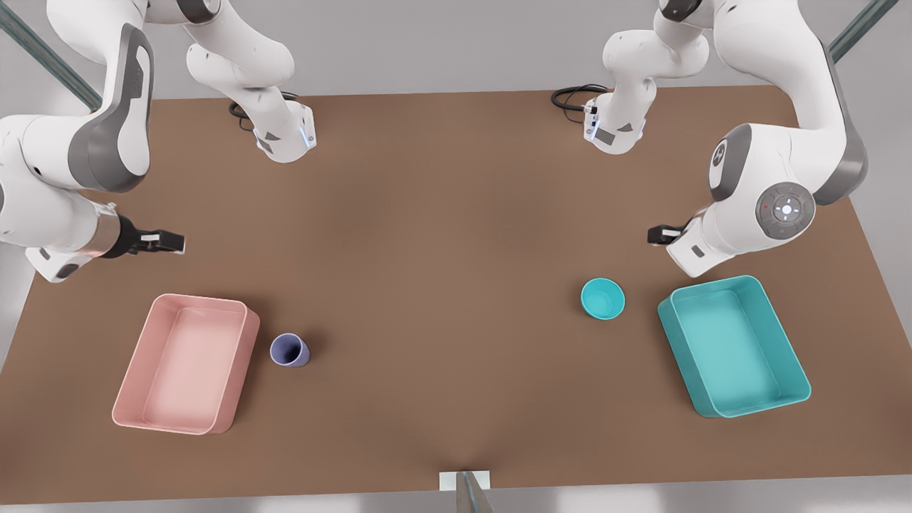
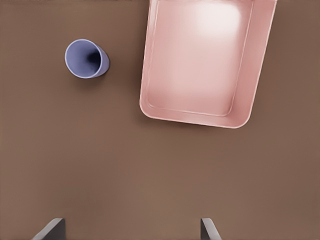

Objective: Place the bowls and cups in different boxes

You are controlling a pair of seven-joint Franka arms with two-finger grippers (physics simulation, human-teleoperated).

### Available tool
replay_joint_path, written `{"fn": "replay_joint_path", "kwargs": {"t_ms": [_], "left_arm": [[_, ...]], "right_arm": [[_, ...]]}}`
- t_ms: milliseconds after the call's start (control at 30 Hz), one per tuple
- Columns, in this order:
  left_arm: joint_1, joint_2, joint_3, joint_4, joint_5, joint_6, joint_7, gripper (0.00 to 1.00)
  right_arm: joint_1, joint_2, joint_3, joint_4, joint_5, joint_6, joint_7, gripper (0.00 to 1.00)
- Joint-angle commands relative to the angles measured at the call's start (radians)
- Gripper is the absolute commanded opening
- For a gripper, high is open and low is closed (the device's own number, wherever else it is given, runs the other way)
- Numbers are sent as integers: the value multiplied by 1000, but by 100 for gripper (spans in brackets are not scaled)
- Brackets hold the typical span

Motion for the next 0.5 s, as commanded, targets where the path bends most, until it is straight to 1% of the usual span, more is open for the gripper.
{"fn": "replay_joint_path", "kwargs": {"t_ms": [0, 33, 67, 100, 133, 167, 200, 233, 267, 333, 367, 400, 433, 467], "left_arm": [[1, 1, 0, 0, 0, 21, 35, 100], [-1, 3, 0, 0, 0, 21, 32, 100], [-44, 36, 2, 3, 6, 25, 27, 100], [-124, 109, 2, 17, 13, 68, 25, 100], [-191, 165, 19, 25, 17, 163, -52, 100], [-233, 259, 20, 54, 16, 271, -133, 100], [-251, 365, 22, 140, 23, 317, -137, 100], [-257, 431, 23, 197, 77, 323, -139, 100], [-259, 463, 22, 188, 95, 422, -201, 100], [-266, 466, 23, 63, 114, 496, -218, 100], [-260, 465, 25, -22, 112, 574, -223, 100], [-231, 454, 30, -59, 106, 576, -222, 100], [-227, 434, 31, -125, 108, 620, -228, 100], [-231, 434, 31, -147, 112, 647, -280, 100]], "right_arm": [[-3, -2, 0, 0, 3, 27, -20, 100], [-3, 0, 0, 0, 0, 26, -19, 100], [-4, 0, 0, 0, 3, 26, -26, 100], [-1, 10, 6, 0, 8, 55, -54, 100], [34, 44, 14, 0, 17, 96, -45, 100], [72, 82, 14, 5, 13, 144, -36, 100], [83, 138, 15, 7, 17, 217, -31, 100], [88, 168, 15, 7, 26, 251, -31, 100], [89, 182, 15, 5, 30, 273, -29, 100], [115, 204, 14, 4, 17, 302, 23, 100], [135, 225, 14, 4, 17, 319, 61, 100], [140, 233, 15, -3, 19, 346, 81, 100], [146, 248, 15, -4, 19, 361, 84, 100], [146, 265, 14, -1, 19, 380, 84, 100]]}}
